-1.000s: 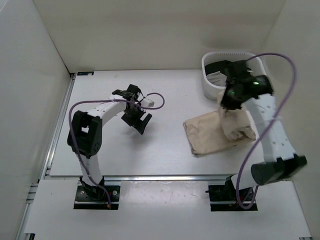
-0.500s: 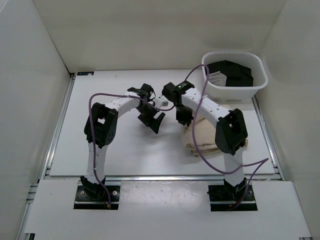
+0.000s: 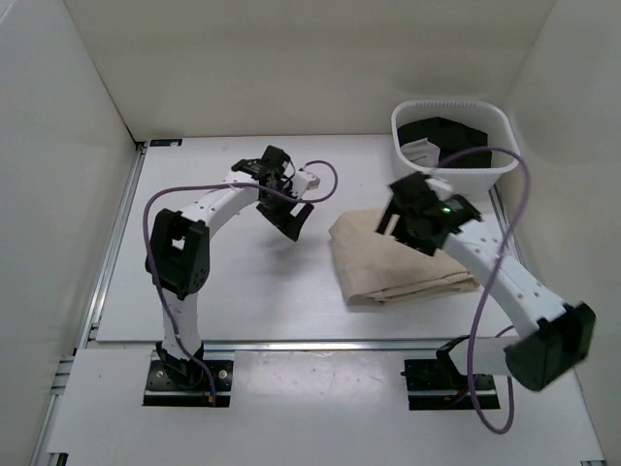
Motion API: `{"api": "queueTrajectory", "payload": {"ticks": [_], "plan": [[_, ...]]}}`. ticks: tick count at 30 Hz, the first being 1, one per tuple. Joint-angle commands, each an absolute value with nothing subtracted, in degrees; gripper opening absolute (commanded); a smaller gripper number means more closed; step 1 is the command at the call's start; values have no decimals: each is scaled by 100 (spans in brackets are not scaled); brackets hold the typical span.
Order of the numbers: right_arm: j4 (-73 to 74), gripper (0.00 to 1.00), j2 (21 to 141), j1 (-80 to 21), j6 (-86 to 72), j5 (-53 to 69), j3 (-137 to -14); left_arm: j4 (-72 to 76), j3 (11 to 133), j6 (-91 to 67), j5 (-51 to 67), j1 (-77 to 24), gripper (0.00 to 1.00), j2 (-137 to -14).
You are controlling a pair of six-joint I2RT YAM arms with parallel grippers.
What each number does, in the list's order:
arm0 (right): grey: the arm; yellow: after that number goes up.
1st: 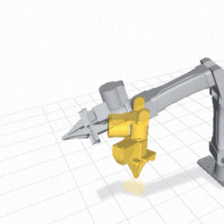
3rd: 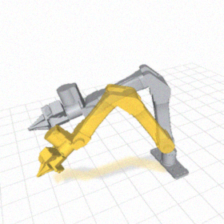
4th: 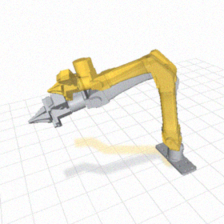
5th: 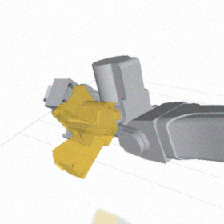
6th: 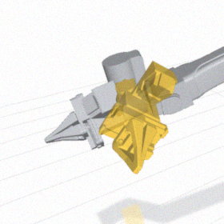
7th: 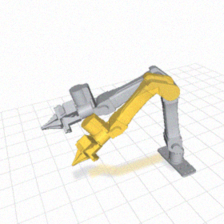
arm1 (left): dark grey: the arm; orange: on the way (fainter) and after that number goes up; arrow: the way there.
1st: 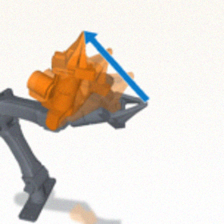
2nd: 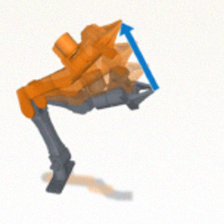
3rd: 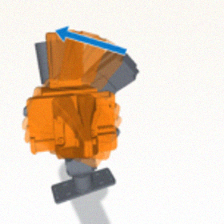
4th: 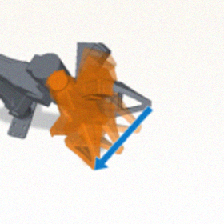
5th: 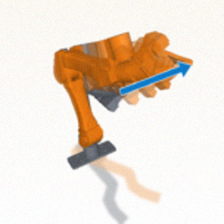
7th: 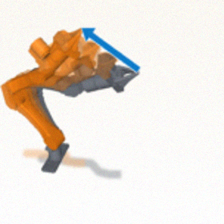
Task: Fold and stack the trousers
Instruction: Fold the trousers
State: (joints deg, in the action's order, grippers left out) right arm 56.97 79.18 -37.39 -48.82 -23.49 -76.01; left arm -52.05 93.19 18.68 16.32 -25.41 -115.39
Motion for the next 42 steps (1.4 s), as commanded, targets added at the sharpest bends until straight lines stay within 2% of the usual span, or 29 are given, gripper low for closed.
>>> {"api": "queueTrajectory", "payload": {"ticks": [1,7,12,15,18,20,23,28,33,38,42], "plan": [[5317,91,7428,-2493,-5108,-2259,-6237,-4975,9571,2082,1878,-3242,100,-10529],[4264,88,7671,-531,-4202,-1653,-5555,-4975,9809,2083,2109,-4630,100,-11143],[3613,88,8261,114,-3762,-1477,-5353,-4694,9993,1696,1803,-4983,100,-12004],[3428,81,8639,237,-3762,-1065,-5072,-4536,9854,1556,1337,-5036,100,-12243],[3033,75,8640,-86,-4103,-712,-4571,-4316,9442,1556,811,-5036,100,-12296],[2909,75,8640,-498,-4489,-650,-4404,-4193,9273,1617,450,-4958,100,-12296],[2787,74,8640,-1018,-4850,-720,-4342,-4192,8975,1617,509,-4571,100,-12060],[2646,74,9227,-2143,-5334,-642,-4990,-4192,8018,2046,379,-3808,100,-11260],[3103,74,10396,-2953,-5554,-642,-6705,-4192,7357,2653,88,-3007,100,-10451],[2919,74,10529,-3084,-6187,-642,-6803,-4192,6882,3330,17,-2050,100,-10082],[2918,74,10582,-3313,-6346,-510,-6873,-4192,6829,3507,114,-1758,100,-9950]]}}
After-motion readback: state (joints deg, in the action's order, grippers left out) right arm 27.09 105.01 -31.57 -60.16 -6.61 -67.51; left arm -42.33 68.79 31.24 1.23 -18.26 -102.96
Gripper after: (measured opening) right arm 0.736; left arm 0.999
